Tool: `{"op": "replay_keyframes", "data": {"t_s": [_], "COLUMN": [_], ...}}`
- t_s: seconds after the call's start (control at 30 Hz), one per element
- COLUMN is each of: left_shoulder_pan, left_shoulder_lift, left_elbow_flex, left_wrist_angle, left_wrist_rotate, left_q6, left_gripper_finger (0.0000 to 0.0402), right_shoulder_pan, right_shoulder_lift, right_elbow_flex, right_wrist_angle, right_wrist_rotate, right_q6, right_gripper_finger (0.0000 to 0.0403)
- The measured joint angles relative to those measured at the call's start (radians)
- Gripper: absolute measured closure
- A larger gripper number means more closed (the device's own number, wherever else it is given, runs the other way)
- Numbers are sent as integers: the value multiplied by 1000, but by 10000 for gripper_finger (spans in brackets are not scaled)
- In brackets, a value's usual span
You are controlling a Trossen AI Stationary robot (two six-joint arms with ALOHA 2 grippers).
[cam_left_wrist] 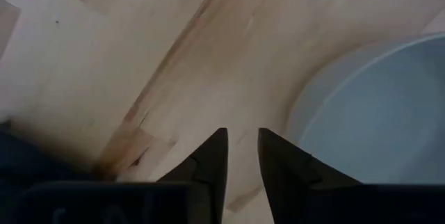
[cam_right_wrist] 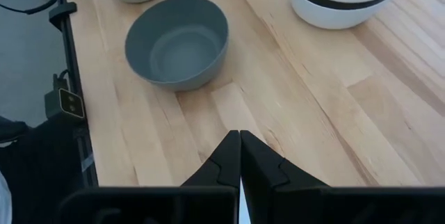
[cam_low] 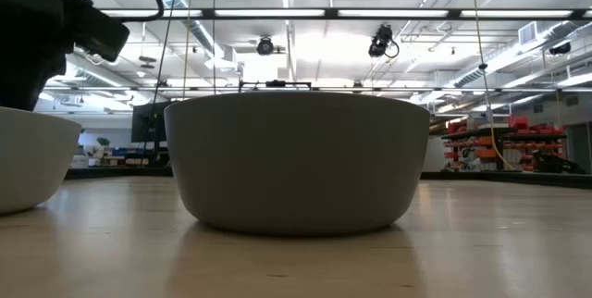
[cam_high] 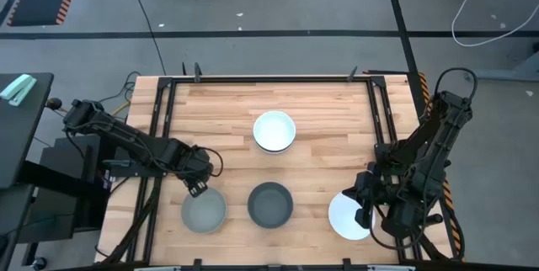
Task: Nest bowls inside each other
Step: Stack the gray bowl on the top white bowl
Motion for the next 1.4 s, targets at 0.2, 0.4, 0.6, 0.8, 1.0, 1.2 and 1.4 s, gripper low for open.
{"op": "replay_keyframes", "data": {"t_s": [0.2, 0.4, 0.6, 0.8, 1.0, 1.2, 1.4], "left_shoulder_pan": [-30, -54, -60, -60, -60, -60, -60], "left_shoulder_lift": [0, 0, 2, 2, 2, 2, 2], "left_elbow_flex": [0, 1, -32, -84, -86, -86, -84], "left_wrist_angle": [12, 48, 92, 153, 191, 243, 263], "left_wrist_rotate": [1, 0, 11, 51, 67, 107, 114], "left_q6": [-37, -55, -78, -81, -78, -56, -51], "left_gripper_finger": [288, 274, 267, 267, 261, 262, 259], "right_shoulder_pan": [-1, 0, 0, 0, 0, 0, 0], "right_shoulder_lift": [0, 0, 0, 0, 0, 0, 0], "right_elbow_flex": [0, 0, 0, 0, 0, 0, 0], "right_wrist_angle": [0, 0, 1, 1, 1, 1, 1], "right_wrist_rotate": [-6, -6, -6, -6, -6, -6, -6], "right_q6": [0, 0, 0, 0, 0, 0, 0], "right_gripper_finger": [392, 392, 392, 392, 392, 392, 392]}}
